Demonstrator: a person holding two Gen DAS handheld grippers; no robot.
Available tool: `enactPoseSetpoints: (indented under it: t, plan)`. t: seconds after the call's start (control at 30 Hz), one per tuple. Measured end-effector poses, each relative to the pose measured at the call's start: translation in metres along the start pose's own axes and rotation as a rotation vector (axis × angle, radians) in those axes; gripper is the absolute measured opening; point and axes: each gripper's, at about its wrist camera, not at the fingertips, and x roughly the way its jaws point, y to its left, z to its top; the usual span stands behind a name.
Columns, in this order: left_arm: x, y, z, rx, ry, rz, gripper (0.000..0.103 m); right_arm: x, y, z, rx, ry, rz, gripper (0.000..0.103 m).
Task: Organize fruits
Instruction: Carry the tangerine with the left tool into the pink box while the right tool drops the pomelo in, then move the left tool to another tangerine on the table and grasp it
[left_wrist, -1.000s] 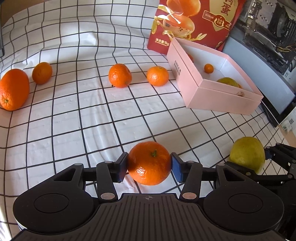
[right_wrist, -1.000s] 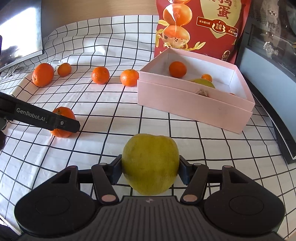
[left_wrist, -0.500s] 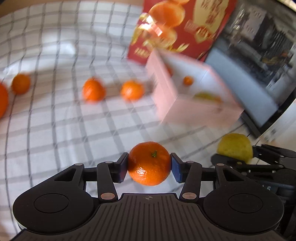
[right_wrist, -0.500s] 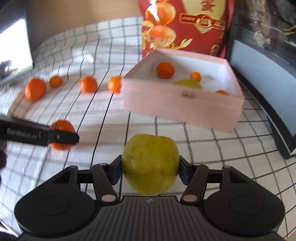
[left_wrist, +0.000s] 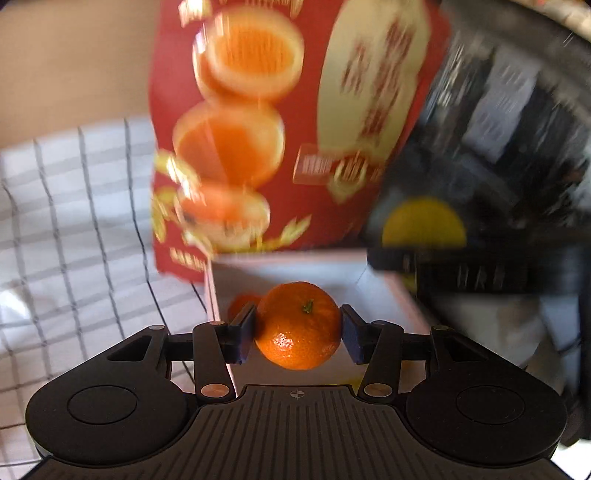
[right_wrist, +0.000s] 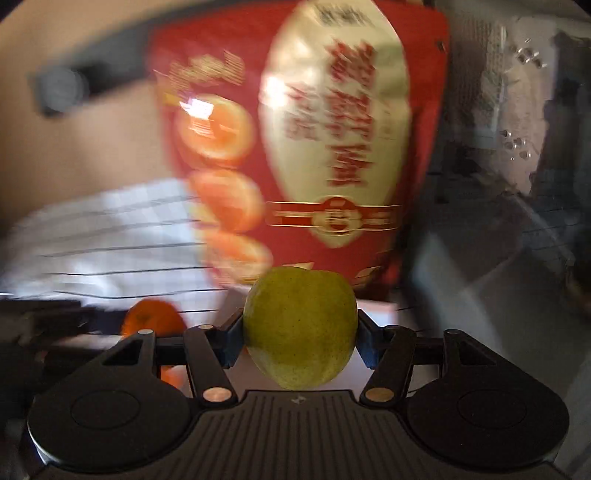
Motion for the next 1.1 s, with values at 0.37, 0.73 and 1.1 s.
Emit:
enactPoseSetpoints:
  t: [0.37, 0.73, 1.1]
  plan:
    - [0.02, -0.01, -0.042, 0.197, 0.07, 0.024, 0.053, 0.089, -0.016, -0.012, 0.067, 0.219, -0.018, 0.06]
    - [0.02, -0.012, -0.047, 0.245, 0.093, 0.016, 0.046, 0.132, 0.024, -0.012, -0.11, 0.353, -0.029, 0.06]
    - [-0.044, 0.011, -0.059, 0.116, -0.083, 0.01, 0.046, 0.049, 0.015, -0.002, -0.033, 0.083, 0.001, 0.074]
